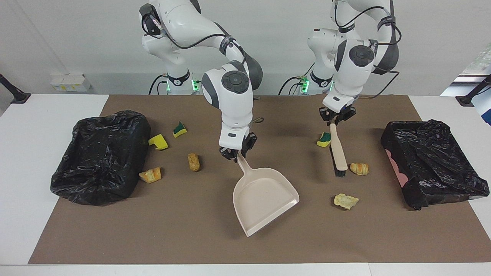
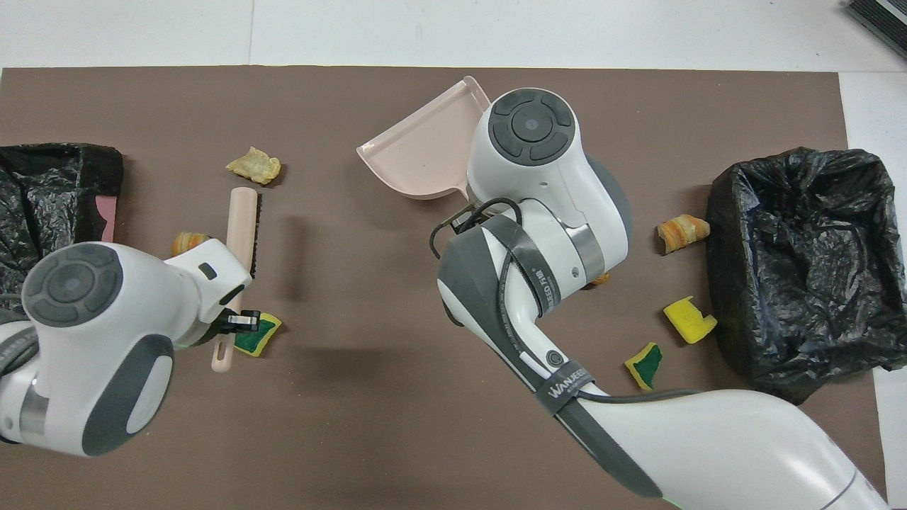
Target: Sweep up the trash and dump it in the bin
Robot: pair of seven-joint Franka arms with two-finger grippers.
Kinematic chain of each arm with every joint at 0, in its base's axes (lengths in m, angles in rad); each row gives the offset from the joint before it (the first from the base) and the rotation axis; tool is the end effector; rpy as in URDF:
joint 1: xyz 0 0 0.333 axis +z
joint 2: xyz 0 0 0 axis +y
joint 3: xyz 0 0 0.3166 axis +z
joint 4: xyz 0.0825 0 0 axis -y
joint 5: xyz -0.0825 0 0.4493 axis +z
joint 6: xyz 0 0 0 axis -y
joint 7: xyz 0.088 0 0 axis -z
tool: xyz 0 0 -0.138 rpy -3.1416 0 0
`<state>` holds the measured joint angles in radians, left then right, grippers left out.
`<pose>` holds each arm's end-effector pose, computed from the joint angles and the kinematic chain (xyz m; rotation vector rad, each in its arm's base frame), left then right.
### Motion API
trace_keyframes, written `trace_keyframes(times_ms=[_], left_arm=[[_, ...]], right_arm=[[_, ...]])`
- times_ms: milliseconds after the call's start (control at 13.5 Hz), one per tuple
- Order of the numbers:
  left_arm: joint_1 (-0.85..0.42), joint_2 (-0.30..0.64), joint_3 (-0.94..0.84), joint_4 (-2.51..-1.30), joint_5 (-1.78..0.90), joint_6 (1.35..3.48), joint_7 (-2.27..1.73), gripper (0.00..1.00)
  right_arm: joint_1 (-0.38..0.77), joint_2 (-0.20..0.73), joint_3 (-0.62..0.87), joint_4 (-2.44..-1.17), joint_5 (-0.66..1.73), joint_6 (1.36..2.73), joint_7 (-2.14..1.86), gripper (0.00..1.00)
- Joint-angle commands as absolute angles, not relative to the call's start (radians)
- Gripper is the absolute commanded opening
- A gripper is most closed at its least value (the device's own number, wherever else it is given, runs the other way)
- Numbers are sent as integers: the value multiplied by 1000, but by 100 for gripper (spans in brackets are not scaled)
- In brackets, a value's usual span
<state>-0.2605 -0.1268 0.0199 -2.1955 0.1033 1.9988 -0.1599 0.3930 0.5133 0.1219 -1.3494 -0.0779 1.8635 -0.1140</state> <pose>0.5405 -0.1232 0.3720 -3.0325 0.1930 0.0768 0.6809 0.3585 0.3822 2.9713 0.9773 0.0116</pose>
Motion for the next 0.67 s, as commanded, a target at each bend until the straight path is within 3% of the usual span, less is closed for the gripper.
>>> trace_keyframes(times_ms=[0, 222, 445, 593], left_arm=[[-183, 32, 6, -2013, 164, 1983, -83, 0], [-127, 199, 6, -1840, 201, 2005, 43, 0], [-97, 285, 6, -1805, 227, 2104, 182, 0], [-75, 307, 5, -1799, 279, 2166, 273, 0]], right_arm=[[385, 466, 137, -1396, -57, 1815, -320, 0], [388, 417, 137, -1488, -58, 1827, -504, 0], [379, 404, 137, -1523, -57, 1813, -728, 0], [388, 347, 138, -1633, -51, 1870, -799, 0]])
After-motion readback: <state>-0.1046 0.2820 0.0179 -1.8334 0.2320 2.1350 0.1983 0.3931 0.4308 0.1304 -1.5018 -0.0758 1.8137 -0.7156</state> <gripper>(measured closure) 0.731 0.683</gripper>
